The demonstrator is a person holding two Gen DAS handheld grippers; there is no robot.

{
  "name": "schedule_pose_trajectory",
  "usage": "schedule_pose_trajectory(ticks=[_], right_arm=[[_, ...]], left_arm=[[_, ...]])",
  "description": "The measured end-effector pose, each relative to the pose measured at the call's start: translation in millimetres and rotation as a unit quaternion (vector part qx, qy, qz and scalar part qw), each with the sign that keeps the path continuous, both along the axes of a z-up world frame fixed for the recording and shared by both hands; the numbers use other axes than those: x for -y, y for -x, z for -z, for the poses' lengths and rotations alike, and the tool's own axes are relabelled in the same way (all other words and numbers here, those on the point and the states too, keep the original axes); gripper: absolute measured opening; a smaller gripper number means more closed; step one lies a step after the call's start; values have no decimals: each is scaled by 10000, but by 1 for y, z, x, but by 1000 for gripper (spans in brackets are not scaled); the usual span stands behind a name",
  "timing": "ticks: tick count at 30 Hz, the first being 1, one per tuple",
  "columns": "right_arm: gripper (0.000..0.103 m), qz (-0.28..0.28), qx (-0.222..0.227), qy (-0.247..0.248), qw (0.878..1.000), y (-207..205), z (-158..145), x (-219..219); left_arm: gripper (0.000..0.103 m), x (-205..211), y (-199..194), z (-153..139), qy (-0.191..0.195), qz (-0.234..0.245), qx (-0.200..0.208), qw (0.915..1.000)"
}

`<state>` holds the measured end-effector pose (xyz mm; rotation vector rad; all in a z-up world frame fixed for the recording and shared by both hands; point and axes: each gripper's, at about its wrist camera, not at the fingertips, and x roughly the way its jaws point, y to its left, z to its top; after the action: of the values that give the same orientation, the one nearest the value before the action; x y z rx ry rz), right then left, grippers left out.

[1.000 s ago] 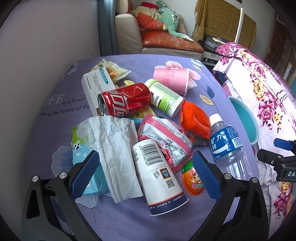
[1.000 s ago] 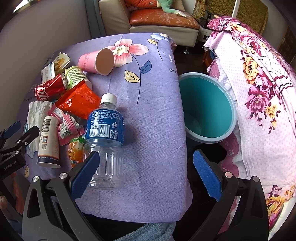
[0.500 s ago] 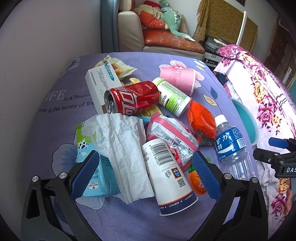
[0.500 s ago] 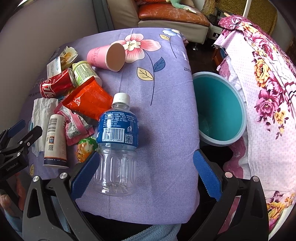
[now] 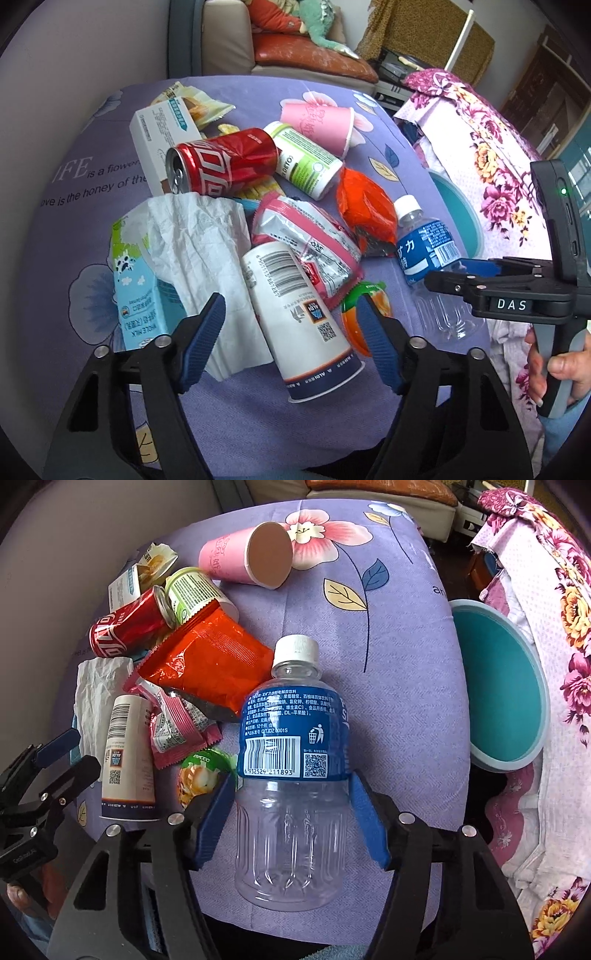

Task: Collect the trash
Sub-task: 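Grasp the water bottle with the right gripper while the left gripper grasps the white paper cup, then carry bottle and cup over the wastebasket and open both grippers to drop them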

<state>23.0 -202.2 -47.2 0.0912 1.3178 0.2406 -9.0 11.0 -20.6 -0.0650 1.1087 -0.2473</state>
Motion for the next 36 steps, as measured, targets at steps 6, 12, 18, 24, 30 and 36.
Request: schedule_pose_trajectory(ticks=[6,12,18,24,30,36], right_arm=[[61,112,33,4,9999,9,0,21],[63,139,-32,-169,9998,8,4,31],[69,98,-140,-249,9995,4,17,29],[62,-71,-37,-466,9989,7,18,23],[62,-18,175,-723,9972,8,5,29],[62,264,558,-915,9939,5,-25,58]], left_arm=[[59,8,-7,26,-57,39,-437,9990],[67,20,-22,42,-79,43,-567,9984],[55,24,-21,43,-131,21,-569,9983],[54,12,-12,23,-97,-129,-361,9992],[54,8,-7,-5,-69,-152,-147,9998],[54,35,-22,-43,-18,182,220,9996]])
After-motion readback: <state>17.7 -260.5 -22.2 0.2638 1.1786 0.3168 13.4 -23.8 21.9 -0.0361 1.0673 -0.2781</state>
